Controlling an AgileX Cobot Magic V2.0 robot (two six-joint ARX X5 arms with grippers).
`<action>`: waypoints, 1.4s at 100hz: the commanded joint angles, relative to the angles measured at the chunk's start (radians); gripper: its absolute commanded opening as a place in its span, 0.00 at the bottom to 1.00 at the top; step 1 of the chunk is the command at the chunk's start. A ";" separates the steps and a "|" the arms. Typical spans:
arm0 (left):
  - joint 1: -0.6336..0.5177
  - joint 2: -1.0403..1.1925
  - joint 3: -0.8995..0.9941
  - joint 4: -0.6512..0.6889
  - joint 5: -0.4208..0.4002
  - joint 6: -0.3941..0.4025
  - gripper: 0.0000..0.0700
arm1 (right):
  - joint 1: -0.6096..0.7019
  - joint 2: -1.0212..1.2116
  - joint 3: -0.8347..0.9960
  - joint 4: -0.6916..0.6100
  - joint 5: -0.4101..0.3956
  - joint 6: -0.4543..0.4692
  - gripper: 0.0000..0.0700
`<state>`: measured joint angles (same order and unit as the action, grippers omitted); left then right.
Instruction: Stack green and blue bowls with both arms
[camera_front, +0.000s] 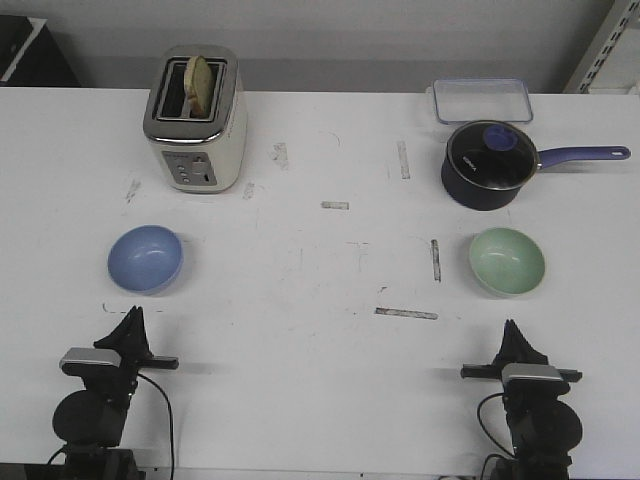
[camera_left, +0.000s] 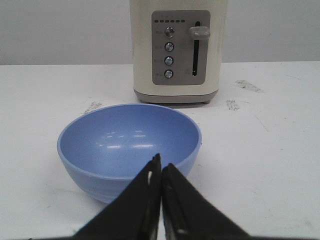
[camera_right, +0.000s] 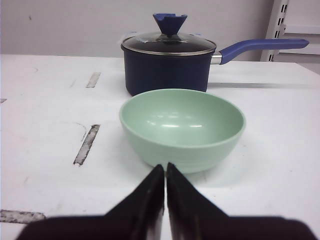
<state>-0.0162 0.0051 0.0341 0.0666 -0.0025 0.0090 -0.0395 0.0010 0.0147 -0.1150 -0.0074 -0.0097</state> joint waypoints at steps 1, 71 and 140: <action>0.000 -0.002 -0.021 0.011 -0.001 -0.002 0.00 | 0.000 0.000 -0.002 0.011 0.000 0.013 0.00; 0.000 -0.002 -0.021 0.011 -0.001 -0.002 0.00 | 0.000 0.343 0.599 -0.075 0.039 0.037 0.04; 0.000 -0.002 -0.021 0.010 -0.001 -0.002 0.00 | -0.219 1.172 1.019 -0.476 -0.110 -0.025 0.54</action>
<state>-0.0162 0.0051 0.0341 0.0662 -0.0025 0.0090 -0.2337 1.1137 1.0191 -0.5915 -0.1009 -0.0010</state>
